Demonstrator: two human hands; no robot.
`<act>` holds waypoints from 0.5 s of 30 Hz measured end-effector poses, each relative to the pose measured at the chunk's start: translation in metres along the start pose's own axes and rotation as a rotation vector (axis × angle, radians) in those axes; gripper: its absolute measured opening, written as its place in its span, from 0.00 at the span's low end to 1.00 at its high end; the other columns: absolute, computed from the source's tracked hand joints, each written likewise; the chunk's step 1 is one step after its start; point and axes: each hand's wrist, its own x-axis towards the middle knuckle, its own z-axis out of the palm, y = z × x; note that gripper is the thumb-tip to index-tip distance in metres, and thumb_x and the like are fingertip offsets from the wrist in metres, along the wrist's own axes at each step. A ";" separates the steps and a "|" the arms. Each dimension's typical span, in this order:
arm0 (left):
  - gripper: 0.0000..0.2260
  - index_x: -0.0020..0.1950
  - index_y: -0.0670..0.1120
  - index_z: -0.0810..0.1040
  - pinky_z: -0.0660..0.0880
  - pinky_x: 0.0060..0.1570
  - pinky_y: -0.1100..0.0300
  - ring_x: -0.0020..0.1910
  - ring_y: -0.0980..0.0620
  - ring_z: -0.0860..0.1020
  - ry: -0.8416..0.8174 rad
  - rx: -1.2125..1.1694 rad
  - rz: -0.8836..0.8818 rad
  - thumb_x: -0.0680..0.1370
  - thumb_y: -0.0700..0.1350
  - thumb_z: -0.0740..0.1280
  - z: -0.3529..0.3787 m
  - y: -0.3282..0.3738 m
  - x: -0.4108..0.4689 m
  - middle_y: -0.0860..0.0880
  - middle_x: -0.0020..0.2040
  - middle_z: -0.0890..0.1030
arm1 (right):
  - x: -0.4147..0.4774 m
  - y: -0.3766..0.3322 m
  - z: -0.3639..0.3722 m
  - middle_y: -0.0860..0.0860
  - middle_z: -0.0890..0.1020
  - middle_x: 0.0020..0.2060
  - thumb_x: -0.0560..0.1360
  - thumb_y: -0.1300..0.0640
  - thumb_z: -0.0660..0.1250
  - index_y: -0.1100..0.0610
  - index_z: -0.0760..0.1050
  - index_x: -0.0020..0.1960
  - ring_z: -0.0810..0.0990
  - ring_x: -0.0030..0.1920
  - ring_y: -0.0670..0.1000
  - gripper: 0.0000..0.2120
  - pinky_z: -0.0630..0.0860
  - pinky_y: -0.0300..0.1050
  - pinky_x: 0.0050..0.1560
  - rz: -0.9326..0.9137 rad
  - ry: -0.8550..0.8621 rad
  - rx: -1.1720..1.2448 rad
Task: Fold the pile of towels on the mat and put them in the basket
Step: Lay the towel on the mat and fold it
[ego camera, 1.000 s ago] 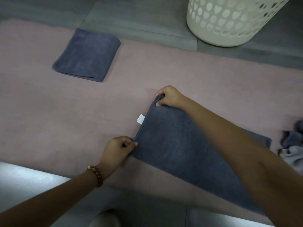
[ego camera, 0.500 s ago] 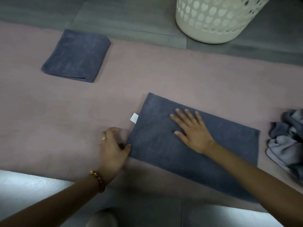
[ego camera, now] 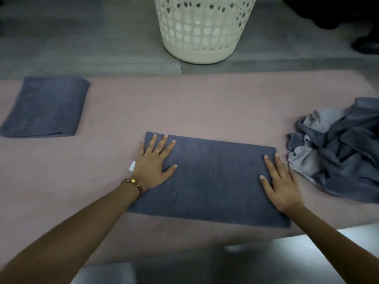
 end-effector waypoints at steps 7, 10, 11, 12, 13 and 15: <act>0.40 0.77 0.51 0.49 0.43 0.70 0.38 0.76 0.39 0.49 -0.045 -0.030 -0.236 0.68 0.68 0.36 -0.016 -0.008 0.005 0.45 0.78 0.49 | -0.026 -0.024 -0.004 0.56 0.53 0.76 0.73 0.38 0.41 0.56 0.53 0.77 0.52 0.75 0.60 0.37 0.46 0.53 0.72 -0.004 0.074 -0.021; 0.35 0.77 0.48 0.49 0.37 0.70 0.42 0.76 0.42 0.46 0.025 0.035 -0.077 0.75 0.65 0.38 -0.012 0.004 -0.023 0.41 0.77 0.49 | -0.056 -0.032 0.008 0.54 0.55 0.76 0.73 0.37 0.43 0.51 0.53 0.76 0.55 0.74 0.58 0.35 0.56 0.57 0.71 -0.047 0.039 0.011; 0.32 0.77 0.48 0.51 0.37 0.70 0.44 0.76 0.43 0.47 0.046 0.043 0.011 0.77 0.64 0.39 -0.009 0.010 -0.036 0.43 0.77 0.51 | -0.065 -0.031 0.011 0.52 0.53 0.77 0.72 0.35 0.40 0.50 0.49 0.77 0.52 0.75 0.56 0.37 0.54 0.55 0.72 -0.034 0.007 0.030; 0.30 0.77 0.49 0.53 0.39 0.70 0.44 0.76 0.45 0.48 0.056 0.057 0.087 0.79 0.63 0.39 -0.005 0.014 -0.048 0.44 0.77 0.54 | -0.072 -0.029 0.013 0.51 0.49 0.77 0.71 0.33 0.37 0.49 0.44 0.76 0.50 0.76 0.54 0.38 0.51 0.52 0.73 -0.027 -0.025 0.036; 0.29 0.77 0.49 0.55 0.42 0.71 0.44 0.75 0.46 0.50 0.061 0.071 0.141 0.79 0.62 0.40 -0.001 0.017 -0.059 0.46 0.77 0.56 | -0.078 -0.025 0.016 0.49 0.47 0.77 0.71 0.31 0.33 0.49 0.42 0.75 0.48 0.76 0.53 0.38 0.48 0.50 0.74 -0.040 -0.035 0.030; 0.28 0.76 0.50 0.57 0.46 0.71 0.44 0.75 0.47 0.51 0.048 0.079 0.166 0.80 0.60 0.41 0.007 0.016 -0.077 0.48 0.76 0.59 | -0.088 -0.014 0.017 0.48 0.46 0.75 0.72 0.30 0.29 0.48 0.42 0.75 0.49 0.76 0.53 0.38 0.45 0.49 0.73 -0.087 -0.034 -0.008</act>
